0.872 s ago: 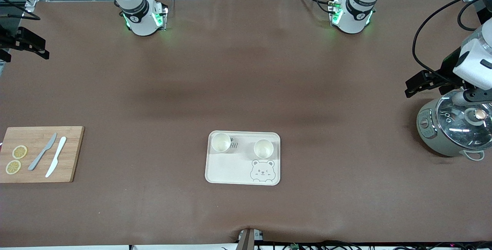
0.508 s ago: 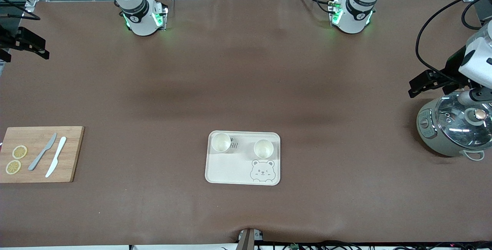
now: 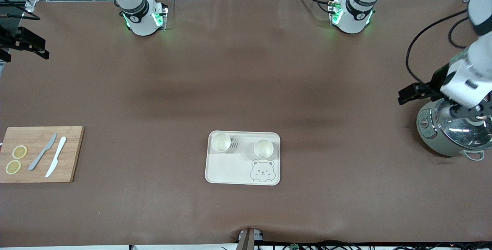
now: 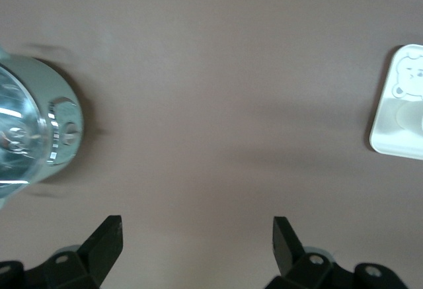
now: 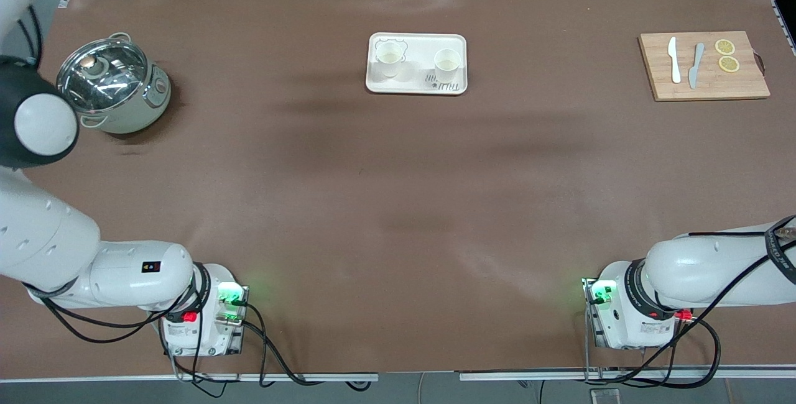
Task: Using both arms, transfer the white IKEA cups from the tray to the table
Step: 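Raise the left arm and start moving it toward the tray, then reach the left gripper down to the white cup on the tray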
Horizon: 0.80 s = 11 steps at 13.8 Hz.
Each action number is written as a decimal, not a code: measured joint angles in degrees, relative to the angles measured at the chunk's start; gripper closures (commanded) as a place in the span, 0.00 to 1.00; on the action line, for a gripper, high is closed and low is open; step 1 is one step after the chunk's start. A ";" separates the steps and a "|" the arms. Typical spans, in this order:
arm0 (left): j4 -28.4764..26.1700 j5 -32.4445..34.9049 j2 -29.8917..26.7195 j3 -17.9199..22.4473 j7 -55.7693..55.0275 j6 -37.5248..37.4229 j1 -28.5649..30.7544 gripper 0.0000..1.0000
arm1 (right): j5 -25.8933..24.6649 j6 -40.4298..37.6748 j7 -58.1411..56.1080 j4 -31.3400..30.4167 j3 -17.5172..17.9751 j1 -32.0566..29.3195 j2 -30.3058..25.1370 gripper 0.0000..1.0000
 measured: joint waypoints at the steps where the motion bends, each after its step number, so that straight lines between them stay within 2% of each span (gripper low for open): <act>1: -0.08 0.00 2.25 -0.27 -2.39 2.03 -0.97 0.00 | 0.00 0.00 0.00 0.00 0.00 0.00 0.00 0.00; 6: -0.31 0.03 13.57 -0.67 -20.80 17.69 -10.64 0.00 | 0.00 0.00 0.00 0.00 0.00 -0.02 0.00 0.00; 9: 0.12 5.09 19.81 -0.63 -27.71 27.14 -16.45 0.00 | 0.00 0.00 0.00 -0.01 -0.01 -0.04 0.00 0.00; 11: 2.60 6.60 22.99 -0.66 -30.86 29.49 -18.71 0.00 | 0.00 0.03 0.00 -0.01 -0.01 -0.04 0.00 0.00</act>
